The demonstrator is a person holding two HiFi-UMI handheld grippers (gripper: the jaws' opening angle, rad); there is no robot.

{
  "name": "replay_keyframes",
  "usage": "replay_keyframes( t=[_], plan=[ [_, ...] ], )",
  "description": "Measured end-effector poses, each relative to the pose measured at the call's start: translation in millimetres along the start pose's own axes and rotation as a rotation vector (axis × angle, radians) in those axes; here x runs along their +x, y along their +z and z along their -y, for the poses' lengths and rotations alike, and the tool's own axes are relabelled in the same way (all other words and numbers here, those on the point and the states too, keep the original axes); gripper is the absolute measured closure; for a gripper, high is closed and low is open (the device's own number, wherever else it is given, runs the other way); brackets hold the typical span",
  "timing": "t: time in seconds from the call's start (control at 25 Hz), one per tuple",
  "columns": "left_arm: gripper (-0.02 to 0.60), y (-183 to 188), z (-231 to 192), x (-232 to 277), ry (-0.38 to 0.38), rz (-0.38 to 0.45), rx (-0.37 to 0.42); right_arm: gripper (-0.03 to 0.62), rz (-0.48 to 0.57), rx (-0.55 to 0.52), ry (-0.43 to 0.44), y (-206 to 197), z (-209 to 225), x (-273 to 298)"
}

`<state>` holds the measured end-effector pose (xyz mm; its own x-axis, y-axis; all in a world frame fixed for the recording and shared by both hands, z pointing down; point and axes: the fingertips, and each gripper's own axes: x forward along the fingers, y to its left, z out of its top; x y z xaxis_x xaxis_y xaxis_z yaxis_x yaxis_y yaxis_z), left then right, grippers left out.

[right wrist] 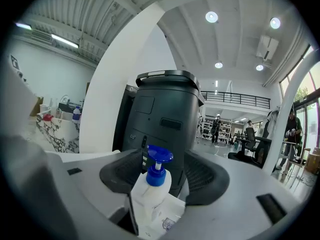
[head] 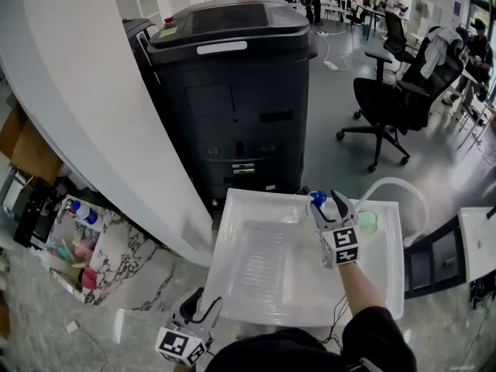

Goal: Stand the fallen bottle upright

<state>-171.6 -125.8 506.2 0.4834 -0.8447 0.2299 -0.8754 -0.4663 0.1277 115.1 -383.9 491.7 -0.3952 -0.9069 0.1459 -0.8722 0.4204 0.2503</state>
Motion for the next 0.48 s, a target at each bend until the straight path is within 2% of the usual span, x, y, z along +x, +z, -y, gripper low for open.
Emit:
replay_keyframes(
  t=[0.2,0.36,0.48],
  plan=[
    [0.377,-0.2,3.9,3.8,-0.041,0.006,0.011,0.360,0.063,0.098,-0.035,16.8,1.4,-26.2],
    [0.377,4.7,9.6,8.9,-0.085,0.021,0.017,0.398,0.126,0.223,-0.096,27.1,3.5,-61.8],
    [0.377,9.1,17.0,11.8,-0.128,0.036,0.027,0.435,0.133,0.289,-0.119,27.8,-0.3,-90.2]
  ],
)
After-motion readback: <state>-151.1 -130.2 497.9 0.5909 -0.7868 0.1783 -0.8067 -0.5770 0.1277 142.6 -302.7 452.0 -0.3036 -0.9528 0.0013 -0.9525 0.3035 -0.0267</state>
